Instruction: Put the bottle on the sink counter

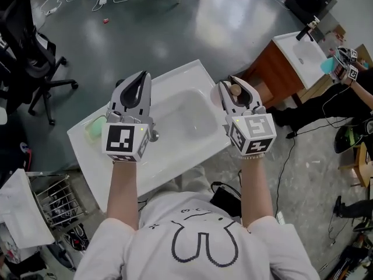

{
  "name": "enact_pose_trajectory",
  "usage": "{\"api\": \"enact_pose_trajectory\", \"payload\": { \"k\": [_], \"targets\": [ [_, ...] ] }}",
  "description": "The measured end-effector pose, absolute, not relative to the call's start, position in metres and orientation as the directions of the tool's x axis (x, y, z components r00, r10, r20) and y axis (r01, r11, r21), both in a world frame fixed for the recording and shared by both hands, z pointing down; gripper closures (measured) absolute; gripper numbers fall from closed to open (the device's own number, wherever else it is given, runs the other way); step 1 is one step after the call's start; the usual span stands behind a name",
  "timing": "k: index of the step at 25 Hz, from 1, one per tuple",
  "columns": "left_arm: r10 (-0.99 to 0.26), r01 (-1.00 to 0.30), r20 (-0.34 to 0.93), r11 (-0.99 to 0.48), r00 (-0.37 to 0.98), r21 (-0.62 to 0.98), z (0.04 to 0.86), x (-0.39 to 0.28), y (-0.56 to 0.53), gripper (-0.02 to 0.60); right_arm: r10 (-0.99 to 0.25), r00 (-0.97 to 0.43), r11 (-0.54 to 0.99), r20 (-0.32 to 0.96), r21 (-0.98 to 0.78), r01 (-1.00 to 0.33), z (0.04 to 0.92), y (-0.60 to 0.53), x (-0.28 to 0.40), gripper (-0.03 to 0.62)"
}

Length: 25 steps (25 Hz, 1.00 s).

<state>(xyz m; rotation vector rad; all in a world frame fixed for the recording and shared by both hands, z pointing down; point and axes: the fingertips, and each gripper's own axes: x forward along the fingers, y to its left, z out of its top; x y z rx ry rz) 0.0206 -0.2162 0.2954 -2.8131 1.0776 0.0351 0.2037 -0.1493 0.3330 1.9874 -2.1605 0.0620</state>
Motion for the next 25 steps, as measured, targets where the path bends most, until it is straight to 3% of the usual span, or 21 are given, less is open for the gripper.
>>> {"api": "enact_pose_trajectory", "payload": {
  "k": [25],
  "targets": [
    [-0.816, -0.81, 0.008, -0.574, 0.578, -0.122, 0.319, 0.046, -0.308, 0.572, -0.887, -0.32, 0.334, 0.332, -0.016, -0.943, 0.438, -0.314, 0.244, 0.47]
  ]
}}
